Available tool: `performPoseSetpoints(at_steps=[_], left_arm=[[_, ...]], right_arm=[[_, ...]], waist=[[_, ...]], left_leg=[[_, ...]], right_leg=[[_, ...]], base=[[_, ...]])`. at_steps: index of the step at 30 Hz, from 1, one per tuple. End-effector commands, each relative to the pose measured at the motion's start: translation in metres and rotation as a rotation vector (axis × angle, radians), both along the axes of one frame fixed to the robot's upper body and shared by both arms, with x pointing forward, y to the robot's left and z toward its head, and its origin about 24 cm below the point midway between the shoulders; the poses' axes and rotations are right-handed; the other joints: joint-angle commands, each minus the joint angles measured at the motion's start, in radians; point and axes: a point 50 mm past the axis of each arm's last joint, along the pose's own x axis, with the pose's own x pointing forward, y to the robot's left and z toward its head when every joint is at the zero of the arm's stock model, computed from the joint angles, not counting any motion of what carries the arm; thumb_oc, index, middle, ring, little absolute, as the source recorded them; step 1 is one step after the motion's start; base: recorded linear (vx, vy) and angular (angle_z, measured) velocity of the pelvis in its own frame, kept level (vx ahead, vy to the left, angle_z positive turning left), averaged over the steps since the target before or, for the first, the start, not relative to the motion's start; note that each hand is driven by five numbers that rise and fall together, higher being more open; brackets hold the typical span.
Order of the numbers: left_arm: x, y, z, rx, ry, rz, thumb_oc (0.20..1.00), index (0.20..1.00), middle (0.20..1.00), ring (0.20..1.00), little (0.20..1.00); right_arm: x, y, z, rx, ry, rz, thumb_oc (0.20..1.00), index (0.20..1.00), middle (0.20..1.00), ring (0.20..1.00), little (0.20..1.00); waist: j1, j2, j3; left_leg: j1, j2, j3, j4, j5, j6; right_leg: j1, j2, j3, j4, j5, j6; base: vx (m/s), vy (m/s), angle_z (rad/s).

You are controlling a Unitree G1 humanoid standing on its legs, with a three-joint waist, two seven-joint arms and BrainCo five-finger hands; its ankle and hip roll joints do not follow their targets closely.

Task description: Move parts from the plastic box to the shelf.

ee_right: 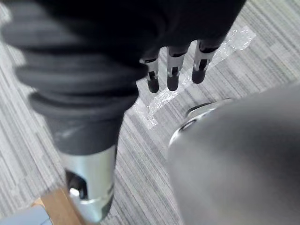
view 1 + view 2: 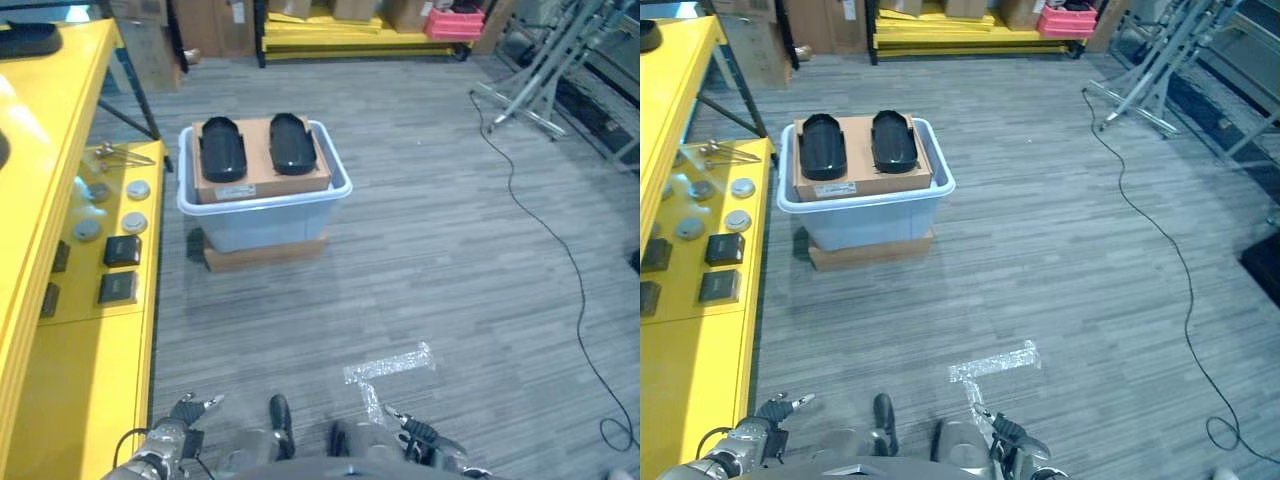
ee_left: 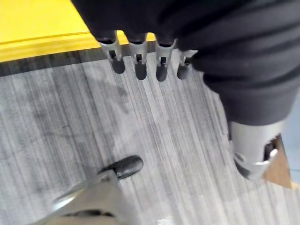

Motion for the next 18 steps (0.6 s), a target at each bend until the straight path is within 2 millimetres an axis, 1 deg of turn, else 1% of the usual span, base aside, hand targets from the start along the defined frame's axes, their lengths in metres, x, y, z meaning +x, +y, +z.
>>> performPoseSetpoints(at_steps=[1, 2, 5, 6, 7, 9, 10, 11, 12, 13, 14, 15, 16, 18], left_arm=[[0.001, -0.018, -0.003, -0.056, -0.017, 0.037, 1.0, 1.0, 1.0, 1.0, 1.0], [0.002, -0.018, -0.003, -0.061, -0.015, 0.047, 1.0, 1.0, 1.0, 1.0, 1.0], [-0.003, -0.02, -0.006, -0.073, 0.009, 0.1, 1.0, 1.0, 1.0, 1.0, 1.0], [-0.007, -0.021, -0.008, -0.083, 0.021, 0.127, 1.0, 1.0, 1.0, 1.0, 1.0], [-0.009, -0.022, -0.008, -0.086, 0.026, 0.129, 1.0, 1.0, 1.0, 1.0, 1.0], [-0.015, -0.025, -0.011, -0.093, 0.051, 0.13, 1.0, 1.0, 1.0, 1.0, 1.0], [-0.017, -0.028, -0.012, -0.098, 0.055, 0.12, 1.0, 1.0, 1.0, 1.0, 1.0], [-0.017, -0.028, -0.012, -0.098, 0.054, 0.126, 1.0, 1.0, 1.0, 1.0, 1.0], [-0.018, -0.028, -0.012, -0.105, 0.053, 0.14, 1.0, 1.0, 1.0, 1.0, 1.0], [-0.017, -0.027, -0.012, -0.103, 0.058, 0.137, 1.0, 1.0, 1.0, 1.0, 1.0], [-0.017, -0.026, -0.012, -0.101, 0.06, 0.133, 1.0, 1.0, 1.0, 1.0, 1.0], [-0.022, -0.026, -0.014, -0.086, 0.084, 0.104, 1.0, 1.0, 1.0, 1.0, 1.0], [-0.024, -0.026, -0.014, -0.083, 0.089, 0.099, 1.0, 1.0, 1.0, 1.0, 1.0], [-0.032, -0.025, -0.016, -0.069, 0.108, 0.082, 1.0, 1.0, 1.0, 1.0, 1.0]], right_arm=[[-0.006, -0.014, 0.0, -0.056, 0.045, 0.034, 1.0, 1.0, 1.0, 1.0, 1.0], [-0.008, -0.012, -0.001, -0.056, 0.055, 0.055, 1.0, 1.0, 1.0, 1.0, 1.0], [-0.014, -0.011, -0.002, -0.076, 0.081, 0.13, 1.0, 1.0, 1.0, 1.0, 1.0], [-0.014, -0.012, -0.002, -0.086, 0.08, 0.139, 1.0, 1.0, 1.0, 1.0, 1.0], [-0.014, -0.012, -0.002, -0.089, 0.079, 0.139, 1.0, 1.0, 1.0, 1.0, 1.0], [-0.011, -0.015, 0.0, -0.122, 0.073, 0.161, 1.0, 1.0, 1.0, 1.0, 1.0], [-0.005, -0.021, 0.003, -0.145, 0.063, 0.155, 1.0, 1.0, 1.0, 1.0, 1.0], [-0.004, -0.022, 0.003, -0.147, 0.063, 0.153, 1.0, 1.0, 1.0, 1.0, 1.0], [0.001, -0.029, 0.006, -0.176, 0.061, 0.149, 1.0, 1.0, 1.0, 1.0, 1.0], [0.007, -0.039, 0.01, -0.207, 0.06, 0.117, 1.0, 1.0, 1.0, 1.0, 1.0], [0.008, -0.041, 0.011, -0.208, 0.059, 0.107, 1.0, 1.0, 1.0, 1.0, 1.0], [0.015, -0.05, 0.016, -0.211, 0.025, 0.036, 1.0, 1.0, 1.0, 1.0, 1.0], [0.017, -0.051, 0.018, -0.209, 0.017, 0.025, 1.0, 1.0, 1.0, 1.0, 1.0], [0.024, -0.055, 0.022, -0.207, -0.013, 0.011, 1.0, 1.0, 1.0, 1.0, 1.0]], waist=[[-0.01, 0.029, 0.03], [-0.025, 0.03, 0.034], [-0.031, 0.033, 0.022], [-0.029, 0.027, 0.013], [-0.028, 0.025, 0.011], [-0.014, 0.008, 0.001], [-0.005, -0.005, -0.005], [-0.004, -0.005, -0.006], [0.007, -0.013, -0.006], [0.025, -0.017, -0.005], [0.029, -0.016, -0.004], [0.053, -0.008, -0.003], [0.059, -0.005, -0.001], [0.083, 0.004, 0.002]], left_leg=[[0.151, -0.009, -0.089, -0.177, 0.042, -0.029], [0.17, -0.001, -0.089, -0.182, 0.027, -0.027], [0.195, 0.028, -0.095, -0.205, 0.044, -0.039], [0.196, 0.036, -0.098, -0.199, 0.044, -0.044], [0.195, 0.038, -0.1, -0.196, 0.044, -0.045], [0.17, 0.047, -0.113, -0.147, 0.043, -0.054], [0.145, 0.045, -0.128, -0.089, 0.038, -0.053], [0.142, 0.045, -0.131, -0.083, 0.037, -0.053], [0.116, 0.045, -0.14, -0.022, 0.052, -0.055], [0.093, 0.046, -0.136, -0.01, 0.057, -0.059], [0.092, 0.045, -0.134, -0.018, 0.057, -0.061], [0.077, 0.046, -0.115, -0.09, 0.084, -0.079], [0.07, 0.047, -0.112, -0.107, 0.099, -0.085], [0.026, 0.049, -0.107, -0.152, 0.156, -0.109]], right_leg=[[0.056, 0.025, -0.028, -0.269, 0.173, 0.03], [0.028, 0.02, -0.011, -0.266, 0.19, 0.04], [0.066, 0.05, -0.01, -0.307, 0.179, 0.018], [0.091, 0.064, -0.01, -0.329, 0.172, 0.009], [0.099, 0.067, -0.011, -0.337, 0.171, 0.006], [0.137, 0.075, -0.013, -0.36, 0.168, -0.008], [0.147, 0.078, -0.005, -0.359, 0.161, -0.02], [0.147, 0.079, -0.005, -0.359, 0.16, -0.021], [0.156, 0.085, -0.01, -0.355, 0.15, -0.032], [0.17, 0.09, -0.026, -0.353, 0.139, -0.036], [0.174, 0.092, -0.031, -0.353, 0.136, -0.036], [0.198, 0.1, -0.056, -0.355, 0.119, -0.032], [0.208, 0.103, -0.059, -0.358, 0.114, -0.032], [0.245, 0.113, -0.062, -0.37, 0.094, -0.033]], base=[[0.35, -0.362, -0.17], [0.35, -0.371, -0.16], [0.26, -0.31, 0.18], [0.19, -0.215, 0.39], [0.18, -0.204, 0.44], [0.19, -0.251, 0.65], [0.15, -0.212, 0.58], [0.16, -0.232, 0.26], [0.17, -0.216, 0.06], [0.19, -0.221, 0.12], [0.27, -0.141, 0.3], [0.21, -0.04, 0.37], [0.27, -0.013, 0.41], [0.19, 0.037, 0.41]])
